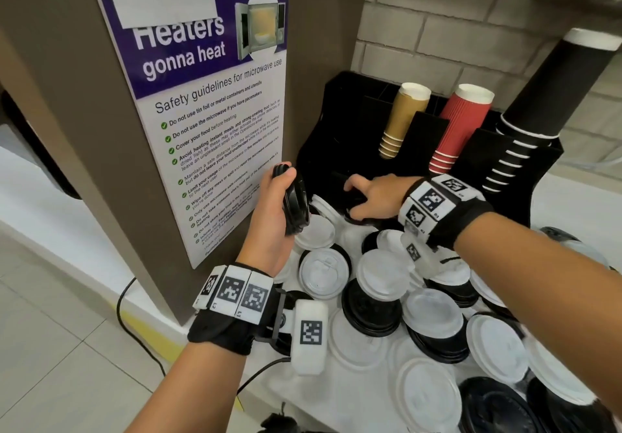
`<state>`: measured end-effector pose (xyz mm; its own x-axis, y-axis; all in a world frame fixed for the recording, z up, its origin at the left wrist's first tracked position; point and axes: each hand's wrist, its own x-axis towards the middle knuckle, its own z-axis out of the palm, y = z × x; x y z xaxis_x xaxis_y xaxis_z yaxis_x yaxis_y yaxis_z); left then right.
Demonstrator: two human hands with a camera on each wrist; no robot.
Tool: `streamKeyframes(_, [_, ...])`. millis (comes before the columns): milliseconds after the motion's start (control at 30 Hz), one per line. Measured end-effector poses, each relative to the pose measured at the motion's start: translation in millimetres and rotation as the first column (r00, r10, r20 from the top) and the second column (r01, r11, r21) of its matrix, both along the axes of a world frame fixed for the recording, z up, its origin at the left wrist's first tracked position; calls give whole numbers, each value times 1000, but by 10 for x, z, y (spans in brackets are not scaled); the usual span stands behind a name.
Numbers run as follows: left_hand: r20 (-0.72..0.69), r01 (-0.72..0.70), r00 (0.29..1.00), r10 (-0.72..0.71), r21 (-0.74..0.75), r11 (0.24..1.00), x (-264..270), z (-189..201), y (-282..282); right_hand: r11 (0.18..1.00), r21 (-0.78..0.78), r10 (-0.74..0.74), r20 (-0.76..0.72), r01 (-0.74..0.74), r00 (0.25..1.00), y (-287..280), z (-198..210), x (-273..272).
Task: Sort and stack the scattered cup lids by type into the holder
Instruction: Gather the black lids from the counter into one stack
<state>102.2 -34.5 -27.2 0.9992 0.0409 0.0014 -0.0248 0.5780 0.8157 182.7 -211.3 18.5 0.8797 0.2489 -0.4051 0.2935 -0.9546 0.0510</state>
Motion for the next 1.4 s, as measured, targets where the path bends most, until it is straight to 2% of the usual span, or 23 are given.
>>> streamKeyframes(67, [-22,28,999,-28,19,999,-4,-9,-16,984,172,-34,-15,36,999,-39,151,-23])
streamKeyframes(100, [-37,51,998,-50,32,998,-12,-10,-28,944,321,-56,-56,71,997,-52,210,-57])
streamKeyframes(133, [-50,78,996,-76,44,996,-23,-6,-43,861,493,-71,-124,124,990,-52,247,-114])
streamKeyframes(167, [-57,109,993,-106,53,993,-35,1,-56,743,643,-69,-199,183,978,-41,273,-185])
streamKeyframes(200, [-62,138,989,-135,59,989,-45,10,-68,634,741,-45,-251,222,967,-24,284,-256])
streamKeyframes(233, [-71,165,985,-160,61,984,-58,25,-80,562,794,-12,-272,232,962,-7,278,-314])
streamKeyframes(267, [-85,187,980,-182,58,981,-70,43,-92,537,817,20,-262,211,965,10,262,-358])
streamKeyframes(367, [-116,222,970,-215,44,974,-99,96,-133,546,833,91,-158,83,983,57,236,-449])
streamKeyframes(533, [-97,205,975,-200,47,978,-84,135,-195,463,884,153,-15,-58,988,72,217,-509])
streamKeyframes(733, [-98,144,986,-137,67,987,-81,132,-200,462,883,176,6,-88,984,124,176,-494])
streamKeyframes(833, [-98,50,994,-45,48,998,-37,108,-126,401,915,56,-70,41,996,188,160,-394])
streamKeyframes(867, [-94,14,996,-11,35,999,-23,113,-91,428,902,-10,-58,57,998,219,144,-336])
streamKeyframes(900, [-85,-17,996,19,25,1000,-14,128,-57,506,862,-52,-8,33,999,247,120,-273])
streamKeyframes(933, [-74,-39,996,41,25,999,-8,149,-30,624,781,-35,58,-23,998,273,77,-205])
streamKeyframes(1000, [-42,-56,997,58,46,997,9,191,2,839,520,131,93,-160,987,374,-40,-128])
streamKeyframes(1033, [-24,-59,998,60,60,996,15,214,13,897,386,207,67,-216,976,440,-123,-107])
streamKeyframes(1067, [-8,-62,998,63,70,996,20,235,22,929,279,243,43,-245,969,512,-206,-94])
streamKeyframes(1133, [12,-59,998,59,75,995,25,256,47,966,147,211,30,-213,977,639,-359,-62])
streamKeyframes(1233, [22,-44,999,43,71,996,10,279,77,966,-51,256,48,-254,965,765,-565,22])
streamKeyframes(1400, [44,-28,999,24,100,995,-14,285,122,953,-143,276,39,-268,960,683,-607,109])
